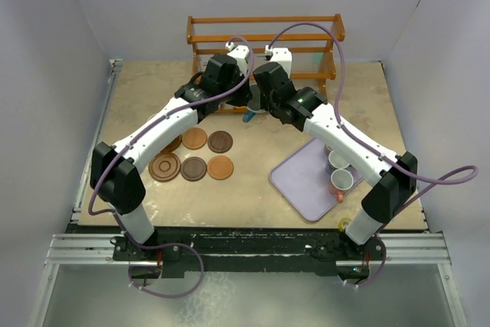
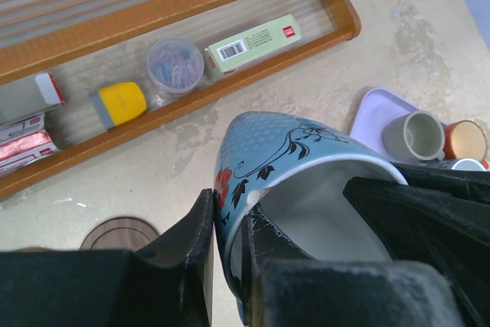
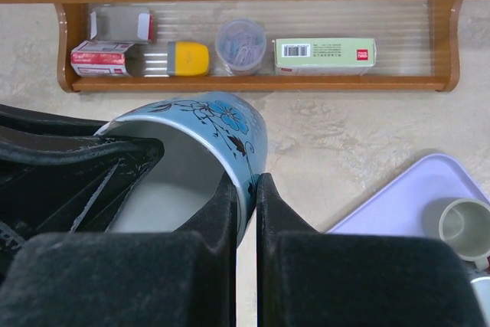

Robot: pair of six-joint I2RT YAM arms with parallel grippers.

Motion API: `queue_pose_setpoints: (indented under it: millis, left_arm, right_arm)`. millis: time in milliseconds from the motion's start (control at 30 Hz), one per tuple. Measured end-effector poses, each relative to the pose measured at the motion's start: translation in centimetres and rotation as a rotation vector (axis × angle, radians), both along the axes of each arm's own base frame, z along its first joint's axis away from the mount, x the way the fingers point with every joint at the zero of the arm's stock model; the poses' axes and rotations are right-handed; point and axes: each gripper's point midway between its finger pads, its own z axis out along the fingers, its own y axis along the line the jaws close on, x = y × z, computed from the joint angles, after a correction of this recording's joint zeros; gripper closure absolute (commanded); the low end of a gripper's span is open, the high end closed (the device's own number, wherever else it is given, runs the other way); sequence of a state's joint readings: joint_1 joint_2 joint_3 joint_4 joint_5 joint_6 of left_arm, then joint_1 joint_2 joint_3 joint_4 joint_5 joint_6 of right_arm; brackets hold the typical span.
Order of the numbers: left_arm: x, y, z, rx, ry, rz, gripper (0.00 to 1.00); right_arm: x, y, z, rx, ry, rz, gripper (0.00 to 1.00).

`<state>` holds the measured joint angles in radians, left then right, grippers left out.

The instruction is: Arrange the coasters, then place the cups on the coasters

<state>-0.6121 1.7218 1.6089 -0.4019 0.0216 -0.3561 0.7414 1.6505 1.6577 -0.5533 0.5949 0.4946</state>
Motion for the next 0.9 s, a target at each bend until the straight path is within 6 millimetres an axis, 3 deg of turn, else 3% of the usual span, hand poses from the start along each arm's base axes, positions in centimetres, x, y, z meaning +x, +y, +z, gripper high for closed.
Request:
queue_pose_setpoints:
  millis: [267,900]
  left_arm:
    - [-0.2,0.7,-0.6,0.039,0.017,0.019,0.97]
    - [-0.1,2.8,-0.7,0.115,-0.004,0.044,0.97]
  right_arm:
    - [-0.4,1.1,-0.4,0.037,0.037,0.069,0.99]
    - [-1.3,3.8,0.2,0.099,0.074,0.24,0.61]
